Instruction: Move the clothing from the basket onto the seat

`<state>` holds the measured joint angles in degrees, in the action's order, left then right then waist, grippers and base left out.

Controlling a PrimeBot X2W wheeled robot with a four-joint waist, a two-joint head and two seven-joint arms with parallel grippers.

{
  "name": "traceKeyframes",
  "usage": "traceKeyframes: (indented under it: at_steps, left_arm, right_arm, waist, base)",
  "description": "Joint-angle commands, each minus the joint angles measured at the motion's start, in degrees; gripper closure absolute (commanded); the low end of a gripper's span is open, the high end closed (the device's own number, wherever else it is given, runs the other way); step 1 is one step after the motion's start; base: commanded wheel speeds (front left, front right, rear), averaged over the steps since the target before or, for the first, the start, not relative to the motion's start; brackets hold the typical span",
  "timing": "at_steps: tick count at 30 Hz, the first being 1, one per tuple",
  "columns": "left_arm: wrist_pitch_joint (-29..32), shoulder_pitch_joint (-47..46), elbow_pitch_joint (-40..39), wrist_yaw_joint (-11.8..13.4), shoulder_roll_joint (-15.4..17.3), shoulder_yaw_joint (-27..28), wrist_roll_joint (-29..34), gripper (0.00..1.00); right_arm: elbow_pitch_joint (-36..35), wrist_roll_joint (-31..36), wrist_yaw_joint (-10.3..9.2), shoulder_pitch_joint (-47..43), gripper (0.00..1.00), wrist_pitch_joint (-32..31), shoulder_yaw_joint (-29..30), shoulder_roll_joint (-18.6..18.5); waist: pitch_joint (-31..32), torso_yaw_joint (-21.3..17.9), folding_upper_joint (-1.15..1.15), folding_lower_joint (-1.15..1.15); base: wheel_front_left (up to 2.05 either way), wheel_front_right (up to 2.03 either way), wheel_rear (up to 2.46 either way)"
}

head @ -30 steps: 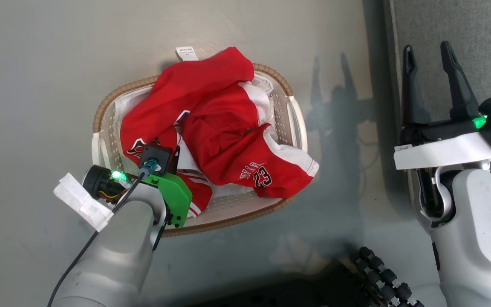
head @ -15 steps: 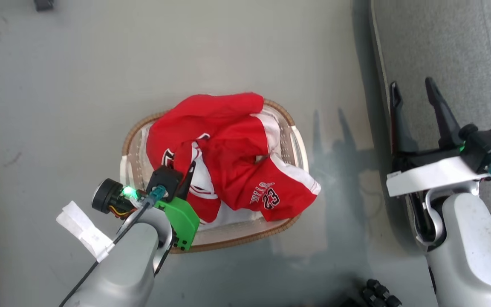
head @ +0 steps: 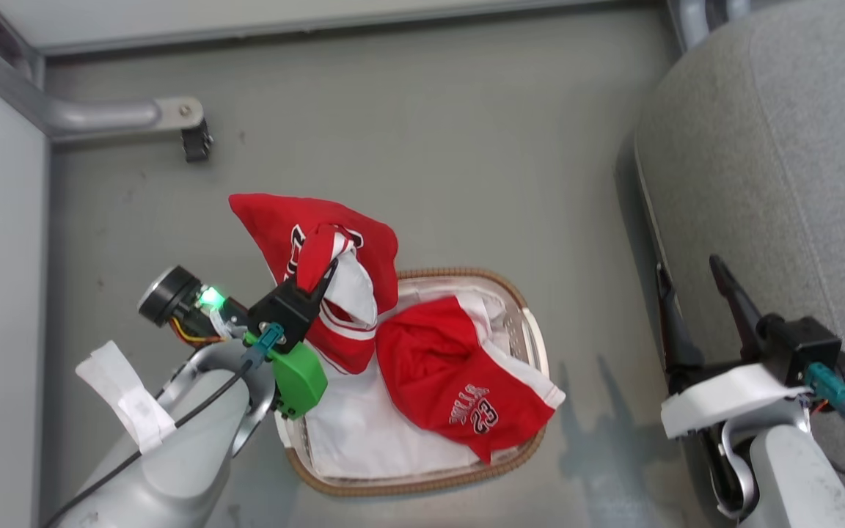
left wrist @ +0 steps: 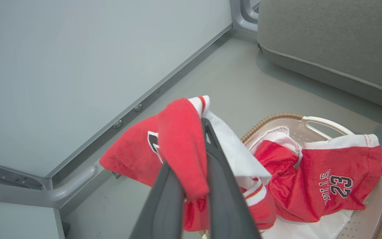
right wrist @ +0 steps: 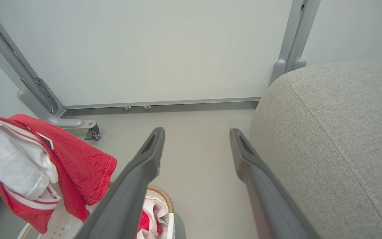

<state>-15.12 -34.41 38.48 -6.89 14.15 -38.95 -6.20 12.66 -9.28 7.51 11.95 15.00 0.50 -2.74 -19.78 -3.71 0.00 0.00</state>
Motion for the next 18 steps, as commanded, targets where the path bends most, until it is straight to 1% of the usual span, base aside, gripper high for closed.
traceKeyframes:
  at_steps: [1, 5, 8, 13, 18]
  left_arm:
    - [-0.05, -1.18, -0.80, -0.16, 0.56, -0.73, 0.53, 1.00]
    - [0.29, -4.12, -2.80, -0.44, 1.76, -2.86, 0.67, 1.00]
    - [1.88, -6.88, -4.95, -0.57, 2.89, -4.71, -0.17, 1.00]
    - [5.09, -12.25, -9.57, -0.55, 5.35, -8.72, -3.59, 1.00]
    - [7.96, -18.26, -14.04, -0.54, 7.58, -10.80, -6.94, 1.00]
  right_arm:
    - [0.45, 0.36, -0.04, -1.95, 0.00, 0.28, -0.15, -0.26]
    - [1.06, 0.36, -0.04, -4.04, 0.00, 0.28, -1.29, -0.26]
    - [1.24, 0.52, -0.04, -5.11, 0.00, 0.28, -2.38, -0.25]
    - [1.13, 0.94, -0.04, -5.81, 0.00, 0.28, -3.88, -0.25]
    - [0.77, 1.48, -0.04, -4.78, 0.00, 0.29, -5.75, -0.26]
  waist:
    - [9.98, 3.10, 0.00, 0.00]
    - [13.83, 3.24, 0.00, 0.00]
    - [15.94, 3.09, 0.00, 0.00]
    - [17.98, 2.81, 0.00, 0.00]
    - [18.63, 2.67, 0.00, 0.00]
  base:
    - [0.00, 0.00, 0.00]
    - [0.00, 0.00, 0.00]
    - [0.00, 0.00, 0.00]
    - [0.00, 0.00, 0.00]
    - [0.00, 0.00, 0.00]
